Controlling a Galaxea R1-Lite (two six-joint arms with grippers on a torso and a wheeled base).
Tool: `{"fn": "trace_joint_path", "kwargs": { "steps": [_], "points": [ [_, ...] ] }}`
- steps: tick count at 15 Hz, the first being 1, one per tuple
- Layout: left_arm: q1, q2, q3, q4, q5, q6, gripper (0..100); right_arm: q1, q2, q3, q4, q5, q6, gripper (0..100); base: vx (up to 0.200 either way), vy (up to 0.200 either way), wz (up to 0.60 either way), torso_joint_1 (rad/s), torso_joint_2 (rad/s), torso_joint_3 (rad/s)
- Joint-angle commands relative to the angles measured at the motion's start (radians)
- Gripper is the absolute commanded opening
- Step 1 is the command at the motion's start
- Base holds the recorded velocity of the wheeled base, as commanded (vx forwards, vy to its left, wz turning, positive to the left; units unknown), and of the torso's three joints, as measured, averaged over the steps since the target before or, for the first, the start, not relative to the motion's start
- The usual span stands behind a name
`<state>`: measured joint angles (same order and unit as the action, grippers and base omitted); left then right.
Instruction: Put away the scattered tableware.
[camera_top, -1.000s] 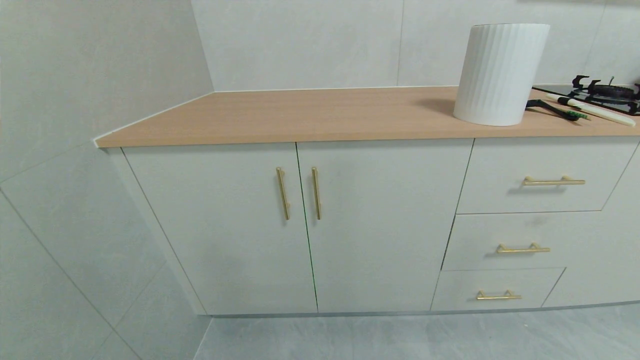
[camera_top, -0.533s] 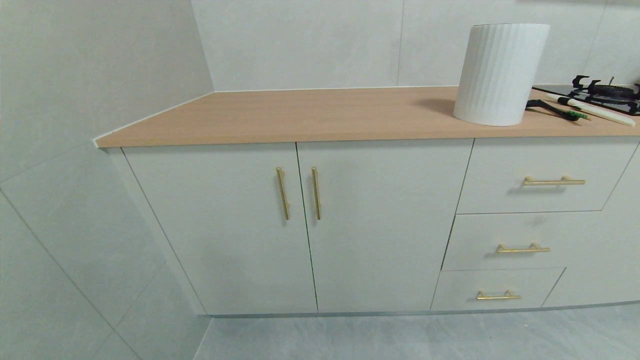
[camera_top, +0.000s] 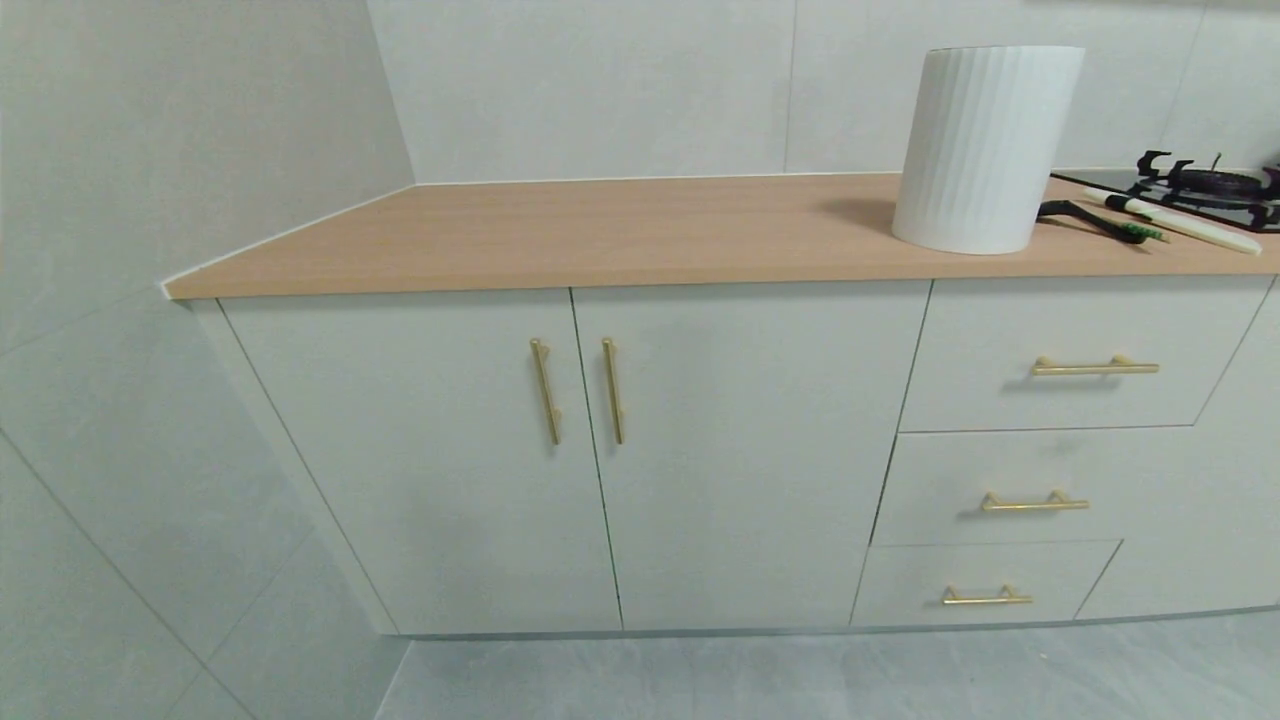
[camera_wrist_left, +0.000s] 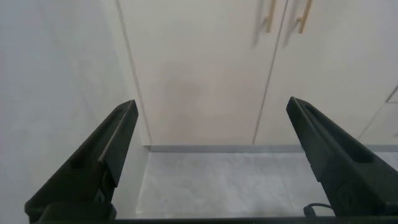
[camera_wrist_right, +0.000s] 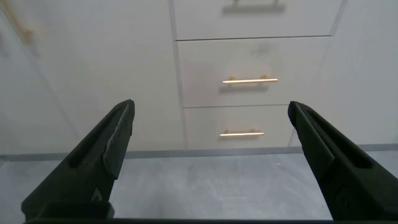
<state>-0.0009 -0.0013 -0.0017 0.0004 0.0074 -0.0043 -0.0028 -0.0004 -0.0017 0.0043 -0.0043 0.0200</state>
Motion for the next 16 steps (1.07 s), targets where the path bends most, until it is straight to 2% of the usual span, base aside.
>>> {"fn": "trace_joint_path", "kwargs": {
  "steps": [1,16],
  "points": [
    [-0.001,0.001,0.0,0.001,0.0,0.0,100,0.0,0.002,0.0,0.0,0.0,0.0,100,0.0,-0.2,0.0,0.012,0.0,0.002],
    [-0.001,0.001,0.0,0.001,0.0,-0.002,100,0.0,0.002,0.0,0.0,0.003,0.0,100,0.0,-0.2,0.0,0.003,0.0,0.002]
  ]
}}
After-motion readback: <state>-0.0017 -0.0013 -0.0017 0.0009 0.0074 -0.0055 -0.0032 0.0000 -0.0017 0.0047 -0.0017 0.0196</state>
